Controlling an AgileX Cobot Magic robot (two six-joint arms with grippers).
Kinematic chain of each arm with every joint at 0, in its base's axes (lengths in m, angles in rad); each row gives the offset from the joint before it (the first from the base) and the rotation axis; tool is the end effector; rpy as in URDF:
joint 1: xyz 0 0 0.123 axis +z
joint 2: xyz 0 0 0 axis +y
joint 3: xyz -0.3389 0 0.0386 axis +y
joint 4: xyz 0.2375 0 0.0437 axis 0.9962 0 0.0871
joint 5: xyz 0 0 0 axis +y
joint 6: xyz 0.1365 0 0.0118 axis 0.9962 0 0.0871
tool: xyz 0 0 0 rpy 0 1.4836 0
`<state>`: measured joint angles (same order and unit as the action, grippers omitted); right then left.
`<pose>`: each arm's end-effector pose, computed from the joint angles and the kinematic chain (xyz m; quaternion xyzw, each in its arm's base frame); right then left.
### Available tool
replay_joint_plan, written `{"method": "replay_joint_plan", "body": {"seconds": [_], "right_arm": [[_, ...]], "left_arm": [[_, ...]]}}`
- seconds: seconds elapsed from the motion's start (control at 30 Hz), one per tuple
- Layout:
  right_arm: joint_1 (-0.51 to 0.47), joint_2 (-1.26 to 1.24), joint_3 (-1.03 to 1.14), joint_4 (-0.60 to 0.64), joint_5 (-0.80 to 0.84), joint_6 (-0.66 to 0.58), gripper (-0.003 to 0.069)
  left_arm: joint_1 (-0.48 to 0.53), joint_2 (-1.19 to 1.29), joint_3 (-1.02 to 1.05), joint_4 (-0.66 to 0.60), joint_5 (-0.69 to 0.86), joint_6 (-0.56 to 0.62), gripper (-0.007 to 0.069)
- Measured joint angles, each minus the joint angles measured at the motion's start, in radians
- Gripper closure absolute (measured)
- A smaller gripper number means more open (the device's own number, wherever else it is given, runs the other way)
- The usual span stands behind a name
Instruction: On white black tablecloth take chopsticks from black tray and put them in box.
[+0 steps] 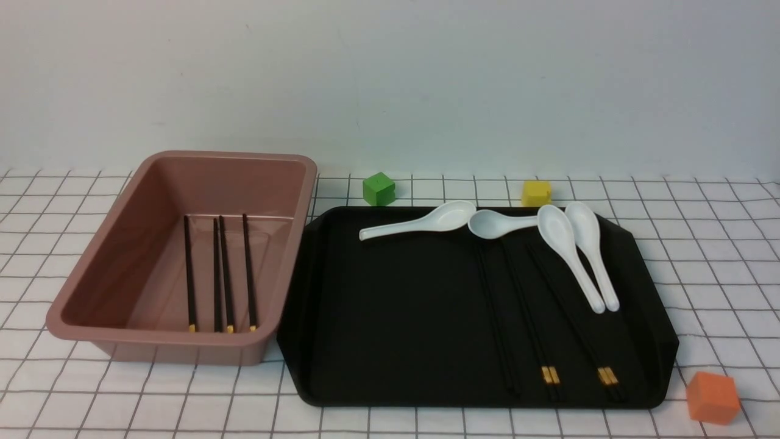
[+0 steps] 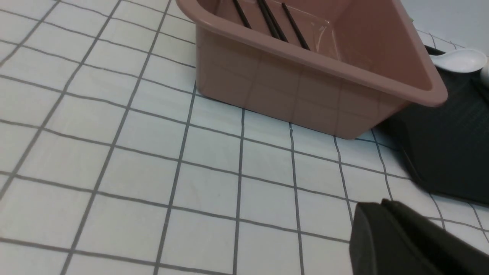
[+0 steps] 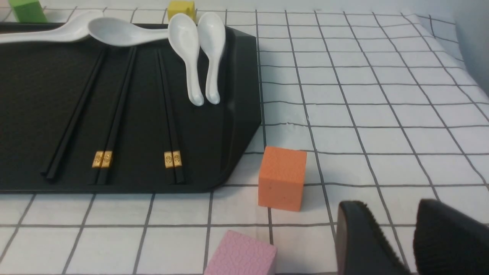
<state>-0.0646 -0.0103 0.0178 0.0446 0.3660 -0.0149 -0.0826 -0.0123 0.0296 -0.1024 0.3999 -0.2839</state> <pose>0.0300 0.0003 0.1613 0.0318 0.8000 -0.0050 0.5991 0.0279 -0.0078 0.1528 -0.1083 0.8058 -0.1487 0.5629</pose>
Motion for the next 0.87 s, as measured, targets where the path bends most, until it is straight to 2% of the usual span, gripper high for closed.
{"method": "replay_joint_plan", "body": {"seconds": [0.87], "right_arm": [[0.000, 0.000, 0.000, 0.000, 0.000, 0.000, 0.0419]], "left_arm": [[0.000, 0.000, 0.000, 0.000, 0.000, 0.000, 0.0582]]}}
